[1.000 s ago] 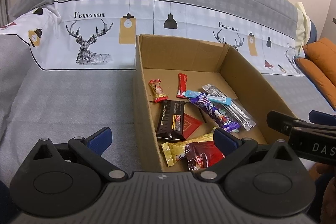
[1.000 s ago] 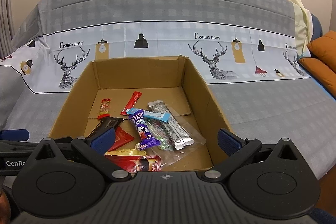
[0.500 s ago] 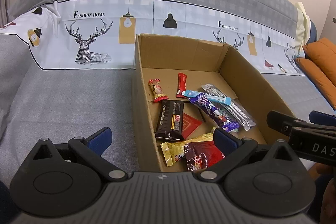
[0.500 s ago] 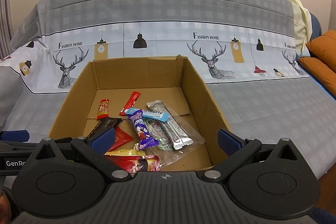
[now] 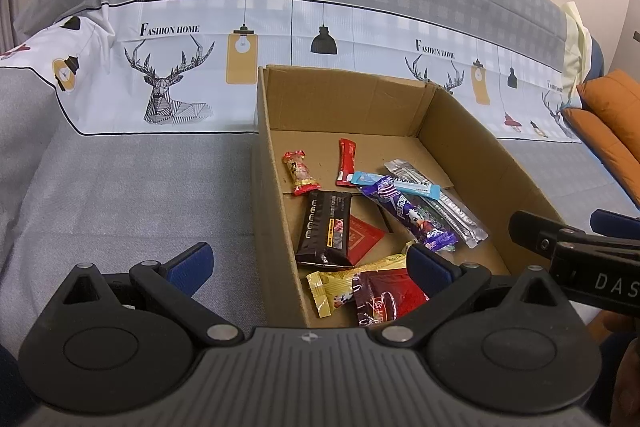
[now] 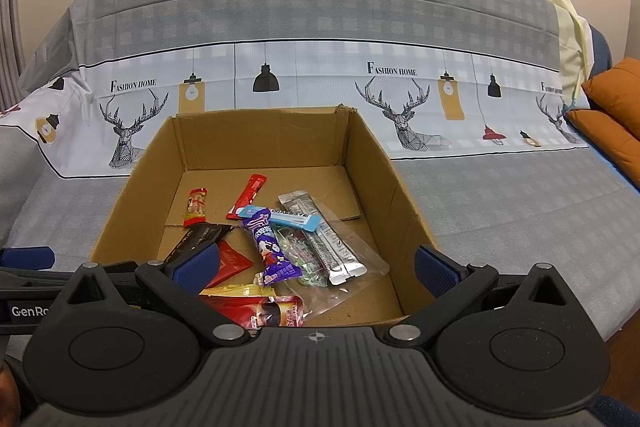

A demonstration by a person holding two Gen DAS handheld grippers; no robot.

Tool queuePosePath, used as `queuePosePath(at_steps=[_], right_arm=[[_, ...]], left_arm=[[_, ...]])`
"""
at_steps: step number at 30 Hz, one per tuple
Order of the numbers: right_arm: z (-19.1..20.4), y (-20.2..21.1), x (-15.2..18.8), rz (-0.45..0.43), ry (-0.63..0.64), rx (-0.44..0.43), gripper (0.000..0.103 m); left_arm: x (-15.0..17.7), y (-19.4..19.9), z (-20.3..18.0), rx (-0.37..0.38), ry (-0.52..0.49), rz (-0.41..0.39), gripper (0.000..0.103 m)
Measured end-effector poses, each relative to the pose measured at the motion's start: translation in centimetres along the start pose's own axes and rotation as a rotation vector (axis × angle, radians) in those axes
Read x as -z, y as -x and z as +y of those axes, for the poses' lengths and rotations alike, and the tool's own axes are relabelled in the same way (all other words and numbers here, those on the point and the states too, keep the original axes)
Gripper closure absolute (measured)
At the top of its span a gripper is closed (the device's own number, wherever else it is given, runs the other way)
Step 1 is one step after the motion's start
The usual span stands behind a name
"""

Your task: Organize snacks

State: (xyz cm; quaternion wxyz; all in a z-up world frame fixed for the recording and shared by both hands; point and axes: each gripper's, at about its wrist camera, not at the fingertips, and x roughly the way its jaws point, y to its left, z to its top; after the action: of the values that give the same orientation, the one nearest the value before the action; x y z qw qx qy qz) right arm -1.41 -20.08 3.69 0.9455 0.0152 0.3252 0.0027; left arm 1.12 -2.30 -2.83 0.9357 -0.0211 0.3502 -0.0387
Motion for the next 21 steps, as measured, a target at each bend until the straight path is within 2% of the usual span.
queuePosePath(at_steps=[21], right_arm=[[-0.01, 0.02, 0.05, -0.001, 0.001, 0.000, 0.000]], left_arm=[[-0.07, -0.07, -0.10, -0.003, -0.009, -0.004, 0.000]])
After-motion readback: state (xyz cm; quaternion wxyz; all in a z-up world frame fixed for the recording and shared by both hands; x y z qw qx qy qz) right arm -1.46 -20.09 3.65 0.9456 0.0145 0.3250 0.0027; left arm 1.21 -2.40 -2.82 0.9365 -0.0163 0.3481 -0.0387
